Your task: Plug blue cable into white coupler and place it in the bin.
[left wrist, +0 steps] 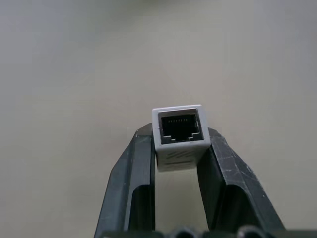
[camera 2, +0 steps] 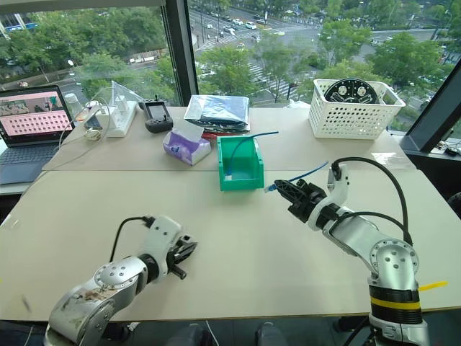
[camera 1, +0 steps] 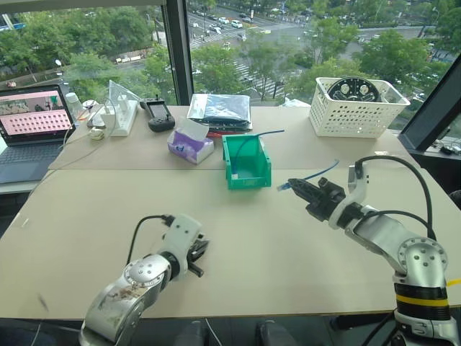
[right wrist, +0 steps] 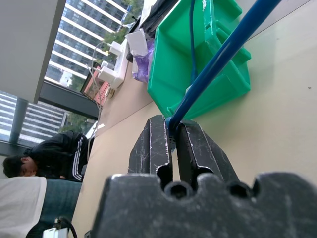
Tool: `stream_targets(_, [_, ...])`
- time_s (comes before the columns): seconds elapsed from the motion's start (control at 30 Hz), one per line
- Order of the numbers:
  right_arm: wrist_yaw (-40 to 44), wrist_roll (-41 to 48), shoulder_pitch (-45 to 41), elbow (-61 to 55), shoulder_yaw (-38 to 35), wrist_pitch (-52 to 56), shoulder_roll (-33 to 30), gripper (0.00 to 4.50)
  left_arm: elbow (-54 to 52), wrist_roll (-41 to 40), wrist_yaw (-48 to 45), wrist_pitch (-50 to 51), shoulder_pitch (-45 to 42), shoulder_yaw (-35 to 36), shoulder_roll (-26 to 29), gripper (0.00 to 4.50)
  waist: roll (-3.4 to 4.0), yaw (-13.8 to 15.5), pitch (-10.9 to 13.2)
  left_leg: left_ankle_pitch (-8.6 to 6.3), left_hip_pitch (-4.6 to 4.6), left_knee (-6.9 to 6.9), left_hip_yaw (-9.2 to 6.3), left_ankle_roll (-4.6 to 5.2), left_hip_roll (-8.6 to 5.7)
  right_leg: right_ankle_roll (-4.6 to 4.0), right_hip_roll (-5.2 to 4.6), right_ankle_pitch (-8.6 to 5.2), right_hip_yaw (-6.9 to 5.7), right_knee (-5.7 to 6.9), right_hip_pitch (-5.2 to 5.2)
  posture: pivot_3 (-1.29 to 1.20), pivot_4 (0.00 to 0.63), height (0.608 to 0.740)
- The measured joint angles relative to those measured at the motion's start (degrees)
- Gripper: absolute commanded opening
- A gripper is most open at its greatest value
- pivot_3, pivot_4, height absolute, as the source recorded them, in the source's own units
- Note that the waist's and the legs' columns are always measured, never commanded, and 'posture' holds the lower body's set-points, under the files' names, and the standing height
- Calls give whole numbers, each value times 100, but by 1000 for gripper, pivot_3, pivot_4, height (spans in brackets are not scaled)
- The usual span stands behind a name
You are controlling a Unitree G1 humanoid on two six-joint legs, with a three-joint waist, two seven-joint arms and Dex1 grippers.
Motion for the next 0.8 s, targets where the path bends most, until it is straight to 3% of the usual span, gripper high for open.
stream_targets(0.2, [-134, -90, 299, -429, -217, -261, 106, 0, 1894, 75, -2235, -2070, -1250, -463, 412, 696, 0, -12, 0, -1, -4, -8, 11, 1, -3, 20, 1, 9, 0, -4, -4, 0, 150, 740])
stream_targets(0.37, [-321, -113, 634, -818, -380, -515, 198, 0, 3599, 409, -3680, -3600, -2080, -1093, 150, 696, 0, -7, 0, -3, -13, -8, 29, 5, -6, 30, -2, 14, 0, -12, -7, 0, 150, 740])
stream_targets(0.57, [-541, -160, 1123, -1322, -585, -872, 263, 0, 5333, 672, -4742, -4834, -2895, -1363, -565, 696, 0, -5, 0, -3, -17, -5, 17, 6, -6, 32, -2, 15, -1, -11, -5, 0, 150, 740])
stream_targets(0.8, [-756, -204, 1427, -1779, -643, -1182, 322, 0, 7222, 1240, -5235, -6091, -3637, -1442, -1141, 696, -1, -25, 0, -4, -17, -3, -1, 8, -7, 35, -1, 16, 1, -8, -5, 0, 150, 740])
